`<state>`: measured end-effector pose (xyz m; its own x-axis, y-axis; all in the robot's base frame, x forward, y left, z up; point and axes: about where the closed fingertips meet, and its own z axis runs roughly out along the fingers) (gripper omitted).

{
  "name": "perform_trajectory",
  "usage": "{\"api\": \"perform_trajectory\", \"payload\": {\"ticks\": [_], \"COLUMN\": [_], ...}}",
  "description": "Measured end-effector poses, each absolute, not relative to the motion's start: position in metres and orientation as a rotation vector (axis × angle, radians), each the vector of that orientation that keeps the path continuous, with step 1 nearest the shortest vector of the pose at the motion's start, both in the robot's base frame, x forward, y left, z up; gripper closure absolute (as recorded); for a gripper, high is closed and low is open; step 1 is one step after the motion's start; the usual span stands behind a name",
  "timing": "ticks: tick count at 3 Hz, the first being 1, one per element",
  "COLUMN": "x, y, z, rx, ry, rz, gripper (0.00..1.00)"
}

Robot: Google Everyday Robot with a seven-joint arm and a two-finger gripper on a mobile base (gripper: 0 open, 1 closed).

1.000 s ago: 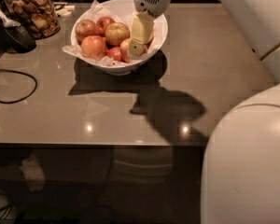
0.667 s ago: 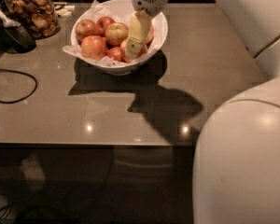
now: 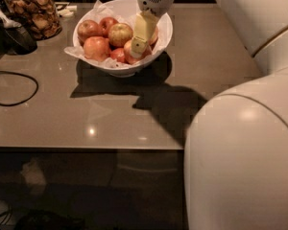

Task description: Pick apple from white bowl

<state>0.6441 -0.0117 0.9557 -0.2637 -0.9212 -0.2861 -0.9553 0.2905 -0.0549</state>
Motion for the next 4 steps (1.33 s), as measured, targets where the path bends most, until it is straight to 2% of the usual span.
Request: {"api": "perform_trajectory", "payload": {"ticks": [4], "x": [0.649], "y": [-0.008], "z": [0.934], "rx": [-1.695], "ry": [2.370], "rz": [0.258], "gripper": [0.16]}}
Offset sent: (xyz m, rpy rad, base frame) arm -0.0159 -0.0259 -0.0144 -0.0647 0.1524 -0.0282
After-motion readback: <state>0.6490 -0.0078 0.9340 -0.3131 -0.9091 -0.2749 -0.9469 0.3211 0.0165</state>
